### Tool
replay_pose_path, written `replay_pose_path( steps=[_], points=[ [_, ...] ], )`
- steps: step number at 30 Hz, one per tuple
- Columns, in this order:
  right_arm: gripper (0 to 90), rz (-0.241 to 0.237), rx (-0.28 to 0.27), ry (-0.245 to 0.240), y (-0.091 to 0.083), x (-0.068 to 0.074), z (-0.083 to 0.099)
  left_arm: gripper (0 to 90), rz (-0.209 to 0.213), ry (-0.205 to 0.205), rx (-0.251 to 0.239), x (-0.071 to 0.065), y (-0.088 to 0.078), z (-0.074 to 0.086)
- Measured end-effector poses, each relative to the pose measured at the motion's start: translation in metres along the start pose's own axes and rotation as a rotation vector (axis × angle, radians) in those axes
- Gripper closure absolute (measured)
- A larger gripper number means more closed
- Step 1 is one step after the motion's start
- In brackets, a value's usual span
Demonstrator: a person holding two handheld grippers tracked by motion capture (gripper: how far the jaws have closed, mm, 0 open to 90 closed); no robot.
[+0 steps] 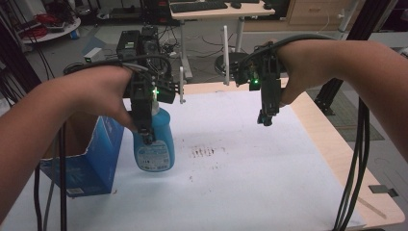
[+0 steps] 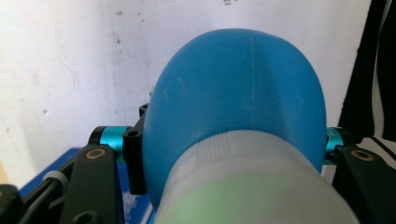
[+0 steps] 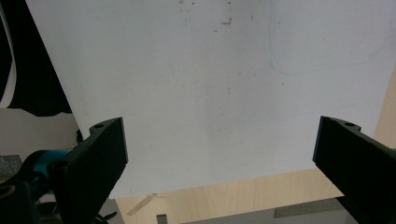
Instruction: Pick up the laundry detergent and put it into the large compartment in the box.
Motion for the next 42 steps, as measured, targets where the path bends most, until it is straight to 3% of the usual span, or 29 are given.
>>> replay_pose_path(
  steps=[1,9,14,25,33,34,35,42],
  points=[
    [2.1,0.0,0.0,0.0,0.0,0.0,0.0,38.3,0.0,0.0,0.0,0.0,0.0,0.0],
    [2.1,0.003,-0.01,-0.008,-0.001,0.001,-0.002,38.3,0.078,-0.139,0.0,0.005,-0.031,0.03],
    [2.1,0.001,-0.01,-0.011,-0.001,0.001,-0.003,38.3,0.095,-0.226,-0.013,0.01,-0.05,0.05],
    [2.1,0.008,-0.017,-0.034,0.0,-0.001,-0.007,38.3,0.17,-0.477,-0.061,0.018,-0.087,0.094],
    [2.1,0.009,-0.031,-0.055,0.0,-0.005,-0.013,38.3,0.223,-0.694,-0.071,0.021,-0.099,0.132],
    [2.1,0.009,-0.031,-0.055,0.0,-0.005,-0.013,38.3,0.223,-0.694,-0.071,0.021,-0.099,0.132],
    [2.1,0.009,-0.035,-0.055,0.0,-0.005,-0.014,38.3,0.24,-0.758,-0.063,0.024,-0.1,0.146],
    [2.1,0.013,-0.036,-0.082,0.0,-0.006,-0.022,38.3,0.262,-0.975,-0.084,0.029,-0.097,0.175]
  ],
)
Point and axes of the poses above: each handheld gripper's, and its own axes: y roughly forward along the jaws, z roughly out of its underside, x roughly to its left, the point moved 3 cm from there along y, roughly forward along the jaws, and after that the axes turned 14 degrees about x, right-handed, at the moved point
